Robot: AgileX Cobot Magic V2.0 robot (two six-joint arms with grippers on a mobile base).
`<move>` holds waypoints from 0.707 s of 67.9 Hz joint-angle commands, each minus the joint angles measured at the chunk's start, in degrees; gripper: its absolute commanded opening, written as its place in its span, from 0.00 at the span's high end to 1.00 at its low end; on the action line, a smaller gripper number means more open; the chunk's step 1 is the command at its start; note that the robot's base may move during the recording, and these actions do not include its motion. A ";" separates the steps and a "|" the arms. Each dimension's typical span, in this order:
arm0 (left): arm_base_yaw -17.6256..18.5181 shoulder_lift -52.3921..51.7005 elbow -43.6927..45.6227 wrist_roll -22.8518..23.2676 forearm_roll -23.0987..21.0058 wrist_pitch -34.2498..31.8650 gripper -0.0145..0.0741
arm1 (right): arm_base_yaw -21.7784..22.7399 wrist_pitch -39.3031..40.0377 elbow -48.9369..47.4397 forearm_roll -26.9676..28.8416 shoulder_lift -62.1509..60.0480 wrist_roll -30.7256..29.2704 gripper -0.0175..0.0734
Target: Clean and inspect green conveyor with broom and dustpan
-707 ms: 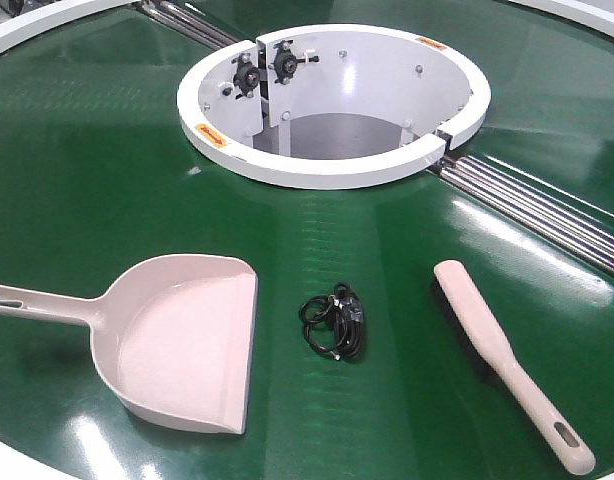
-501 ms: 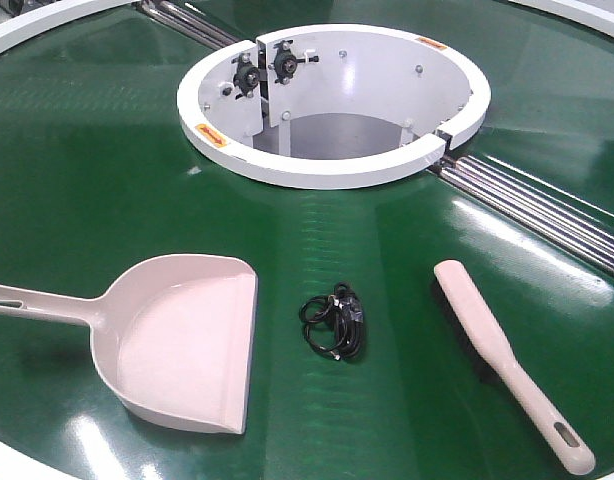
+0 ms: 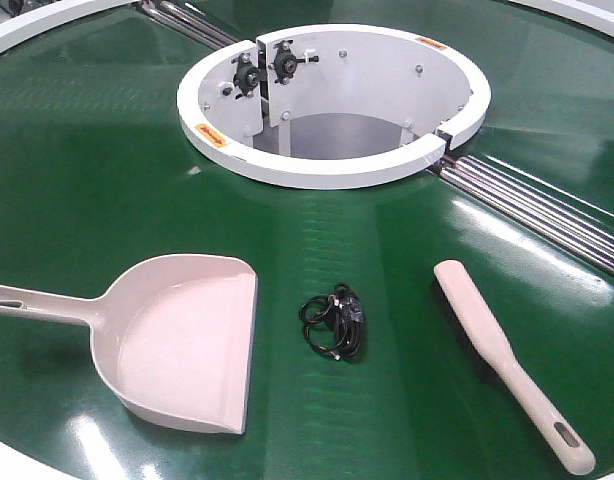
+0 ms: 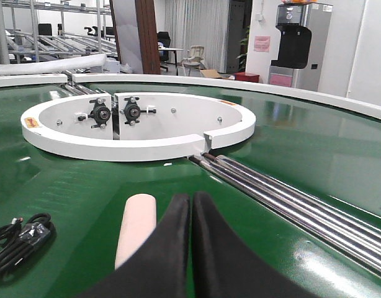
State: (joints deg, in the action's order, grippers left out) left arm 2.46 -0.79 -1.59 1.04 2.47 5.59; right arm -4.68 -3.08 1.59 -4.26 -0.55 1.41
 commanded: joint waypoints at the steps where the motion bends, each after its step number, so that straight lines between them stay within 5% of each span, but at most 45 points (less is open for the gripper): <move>1: -0.14 -0.75 -1.80 0.49 -0.10 -4.44 0.84 | 0.36 3.88 1.19 -0.10 -1.03 -0.20 0.82; 17: -0.14 -0.75 -1.80 0.49 -0.10 -5.01 0.84 | 0.36 3.88 1.19 -0.10 -1.03 -0.20 0.82; 34: -0.14 -0.68 1.64 0.94 -0.12 -18.98 0.84 | 0.36 3.88 1.19 -0.10 -1.03 -0.20 0.82; 48: -0.14 8.05 17.41 -0.37 -0.07 -9.78 0.84 | 0.36 3.75 1.19 -0.10 -1.03 -0.20 0.82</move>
State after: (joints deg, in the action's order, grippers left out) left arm 2.46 1.83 8.95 0.65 2.47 -5.06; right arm -4.68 -3.08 1.59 -4.26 -0.55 1.41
